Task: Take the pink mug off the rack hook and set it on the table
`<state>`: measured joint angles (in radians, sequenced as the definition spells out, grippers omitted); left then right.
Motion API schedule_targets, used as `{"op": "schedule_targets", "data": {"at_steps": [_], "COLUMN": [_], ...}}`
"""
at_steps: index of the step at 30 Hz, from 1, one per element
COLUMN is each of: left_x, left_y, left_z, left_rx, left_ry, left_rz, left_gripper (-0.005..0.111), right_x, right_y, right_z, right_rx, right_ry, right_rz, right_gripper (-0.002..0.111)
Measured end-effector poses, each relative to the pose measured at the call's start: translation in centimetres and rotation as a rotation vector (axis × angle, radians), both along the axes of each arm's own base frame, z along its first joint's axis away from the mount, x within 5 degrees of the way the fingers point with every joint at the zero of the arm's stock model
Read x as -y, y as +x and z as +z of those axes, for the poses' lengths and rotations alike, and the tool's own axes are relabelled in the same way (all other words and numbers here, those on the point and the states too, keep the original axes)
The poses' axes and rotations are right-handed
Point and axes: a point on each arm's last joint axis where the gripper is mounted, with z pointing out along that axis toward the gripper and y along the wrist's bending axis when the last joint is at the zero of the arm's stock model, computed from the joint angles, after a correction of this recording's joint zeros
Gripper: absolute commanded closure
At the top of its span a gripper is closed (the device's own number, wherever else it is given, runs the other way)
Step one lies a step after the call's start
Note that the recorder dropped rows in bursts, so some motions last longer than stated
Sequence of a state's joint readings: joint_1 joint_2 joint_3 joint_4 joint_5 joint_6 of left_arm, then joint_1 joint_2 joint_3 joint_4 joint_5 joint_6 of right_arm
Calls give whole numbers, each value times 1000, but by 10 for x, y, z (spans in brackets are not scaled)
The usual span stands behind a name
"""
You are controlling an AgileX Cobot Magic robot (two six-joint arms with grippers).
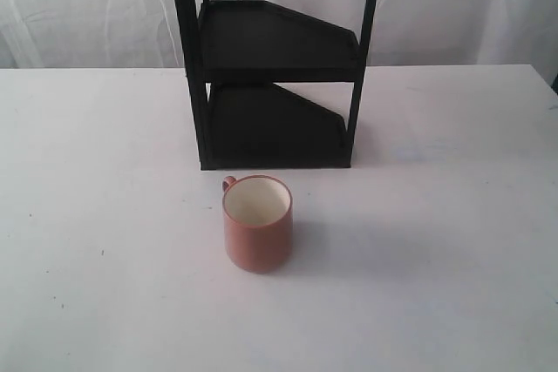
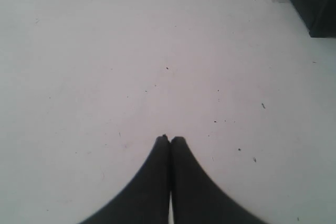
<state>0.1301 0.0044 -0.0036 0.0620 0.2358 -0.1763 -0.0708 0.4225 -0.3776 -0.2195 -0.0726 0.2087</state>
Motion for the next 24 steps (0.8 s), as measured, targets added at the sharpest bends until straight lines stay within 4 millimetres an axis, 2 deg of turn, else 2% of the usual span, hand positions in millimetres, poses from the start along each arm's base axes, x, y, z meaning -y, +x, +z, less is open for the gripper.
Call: {"op": "schedule_targets", "data": {"at_steps": [11,14,21,24], "left_x": [0,0,0,0], "left_y": [0,0,0,0], "left_z": [0,0,0,0], "left_rx": [0,0,0,0], "left_ry": [0,0,0,0], "left_rz": [0,0,0,0], "left_gripper": [107,107,107,107], "right_x": [0,-1,-3,0], "right_y": [-6,-8,-37,-41], "right_z": [3,-4,-90,-108], "right_rx": [32,37,21,-95], "right_ry": [0,-7,2,13], "right_rz": [0,4,6,-29], "right_gripper": [108,108,108,108]}}
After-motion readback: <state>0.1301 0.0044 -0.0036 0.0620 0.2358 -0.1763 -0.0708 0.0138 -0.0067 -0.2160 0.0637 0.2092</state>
